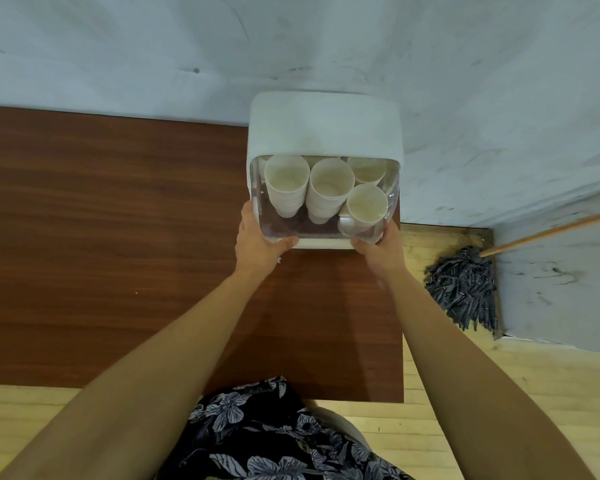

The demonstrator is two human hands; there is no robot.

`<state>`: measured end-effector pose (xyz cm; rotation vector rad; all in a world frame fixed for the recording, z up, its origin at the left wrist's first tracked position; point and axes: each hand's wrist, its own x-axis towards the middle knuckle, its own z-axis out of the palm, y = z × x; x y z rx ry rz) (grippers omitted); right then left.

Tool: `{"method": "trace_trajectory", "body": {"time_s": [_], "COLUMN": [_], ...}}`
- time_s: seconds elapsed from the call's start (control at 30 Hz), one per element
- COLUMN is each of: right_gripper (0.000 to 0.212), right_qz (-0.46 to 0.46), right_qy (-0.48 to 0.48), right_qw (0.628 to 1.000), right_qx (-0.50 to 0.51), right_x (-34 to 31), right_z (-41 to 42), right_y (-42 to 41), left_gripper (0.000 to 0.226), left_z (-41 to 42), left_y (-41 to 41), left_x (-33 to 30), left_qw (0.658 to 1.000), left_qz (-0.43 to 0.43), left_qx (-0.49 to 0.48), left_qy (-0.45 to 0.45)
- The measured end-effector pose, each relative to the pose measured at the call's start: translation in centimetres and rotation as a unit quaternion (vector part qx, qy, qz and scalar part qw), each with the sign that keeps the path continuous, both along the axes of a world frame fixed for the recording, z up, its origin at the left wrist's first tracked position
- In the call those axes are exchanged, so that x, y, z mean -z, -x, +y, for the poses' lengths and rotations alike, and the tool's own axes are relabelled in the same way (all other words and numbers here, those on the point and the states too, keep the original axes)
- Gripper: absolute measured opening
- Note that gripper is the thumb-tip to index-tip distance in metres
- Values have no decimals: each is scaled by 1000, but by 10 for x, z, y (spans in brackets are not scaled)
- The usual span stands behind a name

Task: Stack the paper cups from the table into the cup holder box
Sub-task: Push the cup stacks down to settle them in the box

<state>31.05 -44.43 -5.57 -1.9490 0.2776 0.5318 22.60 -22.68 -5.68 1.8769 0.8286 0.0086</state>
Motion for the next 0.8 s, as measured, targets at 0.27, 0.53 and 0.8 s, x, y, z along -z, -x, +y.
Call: {"method": "trace_trajectory", "body": {"time_s": [0.27,0.53,0.8], "right_gripper": [78,78,44], "right_qz": [-27,27,-83], "right_qy": [27,72,71], "right_qw": [999,997,994], "right_qx": [8,22,26], "right_x": [-5,-16,-92], "right_z": [22,24,13], "right_y": [-3,-9,-9], "left_gripper": [105,95,35], "left_z": [27,27,32], "left_y": [-26,-30,-23], "left_x": [-13,-26,-91], "left_qw": [999,998,995], "left_qz": [16,46,19], "left_qx": [26,40,31], "left_qy": [21,-19,-92]}}
